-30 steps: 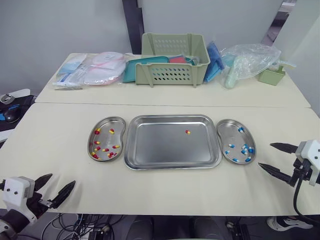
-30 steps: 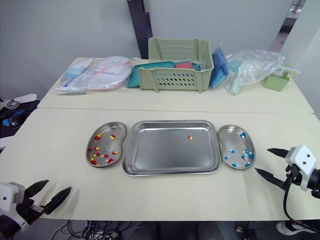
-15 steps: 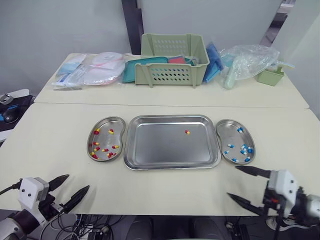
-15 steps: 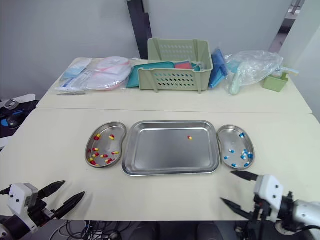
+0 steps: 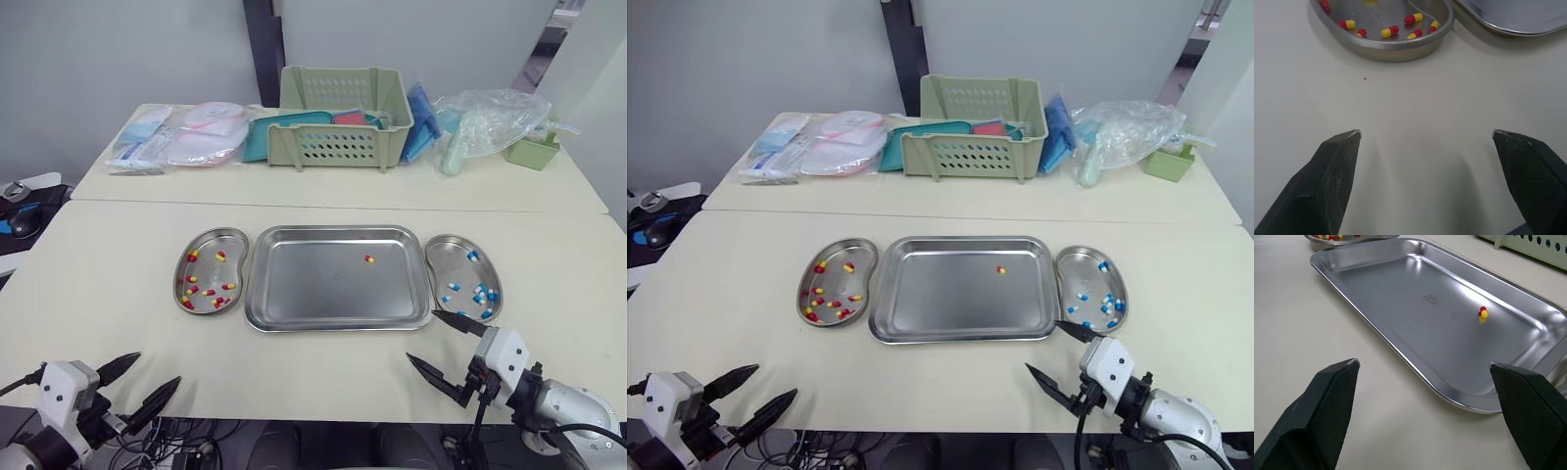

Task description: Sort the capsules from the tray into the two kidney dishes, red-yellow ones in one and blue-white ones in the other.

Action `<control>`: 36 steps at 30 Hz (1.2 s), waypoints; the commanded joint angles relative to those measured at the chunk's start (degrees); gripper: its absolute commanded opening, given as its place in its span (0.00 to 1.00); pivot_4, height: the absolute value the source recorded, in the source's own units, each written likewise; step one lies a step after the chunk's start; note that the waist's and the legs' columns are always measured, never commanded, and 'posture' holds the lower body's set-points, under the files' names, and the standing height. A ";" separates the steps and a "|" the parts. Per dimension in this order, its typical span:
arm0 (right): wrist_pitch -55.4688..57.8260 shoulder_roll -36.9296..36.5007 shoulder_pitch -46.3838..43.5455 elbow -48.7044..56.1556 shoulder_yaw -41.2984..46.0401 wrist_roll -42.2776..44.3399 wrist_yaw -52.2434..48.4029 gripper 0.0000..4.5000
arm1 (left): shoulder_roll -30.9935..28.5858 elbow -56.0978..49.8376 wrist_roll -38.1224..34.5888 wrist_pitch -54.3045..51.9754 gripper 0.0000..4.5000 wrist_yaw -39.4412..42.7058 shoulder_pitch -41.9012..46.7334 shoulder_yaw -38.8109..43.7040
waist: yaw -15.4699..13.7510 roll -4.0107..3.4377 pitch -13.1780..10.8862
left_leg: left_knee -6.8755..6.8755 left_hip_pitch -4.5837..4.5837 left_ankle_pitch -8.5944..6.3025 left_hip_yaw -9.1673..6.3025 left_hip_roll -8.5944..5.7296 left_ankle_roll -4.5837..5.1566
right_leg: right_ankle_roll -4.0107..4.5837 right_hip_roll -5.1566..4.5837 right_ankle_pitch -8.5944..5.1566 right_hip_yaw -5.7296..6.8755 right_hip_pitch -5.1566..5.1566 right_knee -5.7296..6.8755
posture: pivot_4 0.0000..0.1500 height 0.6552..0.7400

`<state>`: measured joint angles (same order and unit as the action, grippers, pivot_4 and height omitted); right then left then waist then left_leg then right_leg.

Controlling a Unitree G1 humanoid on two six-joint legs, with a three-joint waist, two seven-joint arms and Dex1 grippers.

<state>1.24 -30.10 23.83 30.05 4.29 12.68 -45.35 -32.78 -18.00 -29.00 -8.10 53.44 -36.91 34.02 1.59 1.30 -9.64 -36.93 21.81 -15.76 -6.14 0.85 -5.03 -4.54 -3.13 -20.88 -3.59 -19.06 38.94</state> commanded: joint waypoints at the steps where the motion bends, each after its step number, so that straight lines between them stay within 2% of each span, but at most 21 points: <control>1: -2.71 0.60 0.85 0.17 -0.12 0.19 0.95 1.00 | -2.77 -4.57 -1.10 1.05 0.99 2.15 1.58 -0.26 | -0.01 0.04 0.03 | 0.00 0.00 0.00 -0.01 0.00 0.00 | 0.00 0.00 0.00 0.01 0.00 0.00 | 1.00 1.00; 10: -6.11 2.37 3.12 -0.60 -1.14 -1.50 4.10 1.00 | -6.09 -11.71 -2.65 -2.88 0.99 2.92 12.44 -9.93 | 0.18 0.01 0.02 | 0.00 -0.02 0.00 0.01 0.00 0.00 | 0.00 0.01 0.00 -0.02 0.00 0.03 | 1.00 1.00; 19: -6.60 3.35 5.45 0.84 -1.50 -2.67 7.07 1.00 | -8.97 -9.83 -3.04 -7.76 0.99 3.15 26.28 -18.83 | 0.18 -0.12 -0.04 | 0.00 -0.01 0.00 -0.01 -0.01 0.00 | 0.00 0.02 0.00 -0.02 -0.01 0.04 | 1.00 1.00; 24: -6.25 3.61 5.69 1.54 -1.82 -2.93 8.55 1.00 | -7.70 -7.49 -3.00 -10.11 0.99 2.70 34.44 -24.11 | 0.18 -0.15 -0.06 | 0.00 -0.01 0.01 -0.02 -0.02 0.00 | 0.00 0.02 0.00 -0.01 -0.02 0.04 | 1.00 1.00; 28: -5.11 4.00 5.56 2.65 -2.83 -3.47 9.99 1.00 | -4.65 -2.24 2.36 -13.20 0.99 -0.98 45.19 -33.01 | 0.11 -0.19 -0.07 | -0.02 -0.01 0.01 -0.03 -0.03 0.00 | 0.00 0.02 0.00 0.00 -0.02 0.07 | 1.00 1.00; 33: -3.73 4.10 5.21 3.65 -3.68 -3.86 11.21 1.00 | -1.83 4.57 5.58 -12.79 0.99 1.20 53.52 -39.59 | 0.27 -0.20 -0.07 | -0.03 0.01 0.01 -0.04 -0.05 0.00 | -0.01 0.04 0.01 -0.02 -0.06 0.07 | 1.00 1.00; 36: -3.20 4.12 5.26 4.12 -3.91 -3.98 11.72 1.00 | -0.23 7.74 7.01 -14.09 0.87 1.85 58.48 -42.93 | 0.20 -0.20 -0.07 | -0.04 0.04 0.02 -0.04 -0.05 0.00 | -0.01 0.04 0.01 -0.02 -0.08 0.07 | 1.00 1.00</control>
<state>-1.84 -26.06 28.80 31.55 0.27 8.21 -34.25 -33.30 -10.43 -22.66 -21.81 54.67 19.94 -7.89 1.78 1.11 -9.71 -36.99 21.85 -15.74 -6.18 0.79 -5.03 -4.54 -3.10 -20.88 -3.60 -19.13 39.02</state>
